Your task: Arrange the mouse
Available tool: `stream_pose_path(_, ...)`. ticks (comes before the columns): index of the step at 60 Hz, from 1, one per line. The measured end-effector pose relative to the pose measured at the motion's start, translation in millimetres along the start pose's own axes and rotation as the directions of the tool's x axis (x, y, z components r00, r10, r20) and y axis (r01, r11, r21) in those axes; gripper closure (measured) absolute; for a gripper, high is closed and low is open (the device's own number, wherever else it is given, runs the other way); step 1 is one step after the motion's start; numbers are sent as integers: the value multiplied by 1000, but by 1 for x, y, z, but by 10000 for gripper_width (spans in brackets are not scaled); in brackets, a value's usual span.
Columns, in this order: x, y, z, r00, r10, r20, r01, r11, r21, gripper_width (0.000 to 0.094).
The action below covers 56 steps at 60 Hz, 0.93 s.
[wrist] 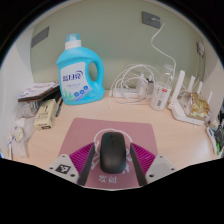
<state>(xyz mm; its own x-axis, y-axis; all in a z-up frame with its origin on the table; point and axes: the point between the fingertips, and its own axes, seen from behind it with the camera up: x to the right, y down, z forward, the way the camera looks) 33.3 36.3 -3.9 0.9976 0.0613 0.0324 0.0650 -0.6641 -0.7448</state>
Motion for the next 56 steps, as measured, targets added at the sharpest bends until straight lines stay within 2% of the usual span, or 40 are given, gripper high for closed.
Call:
stream_pose_path(2,-1,-3,-6,1000,-15,-3,15,1000,3,77)
stream_pose_path(3,-1,-4,-10,1000,-23,1,23,1000,0,73)
stream_pose_path(5,-2,-7,-17,999,-38,-6,38,999,3,110)
stream_pose_path(8,-2,-12,-34,999,-47,-24,48,999,18,84)
stream_pose_path(18,-5,-22,-110,996,-26,-84,32,997,66,86)
stream_pose_path(29,-16,-7,-206,990,5,-141,14,991,131,88)
stream_pose_path(41,-31,26,-279,989,7,-149,14,990,141,87)
stream_pose_path(56,-43,36,-316,990,0,-138,22,987,157,89)
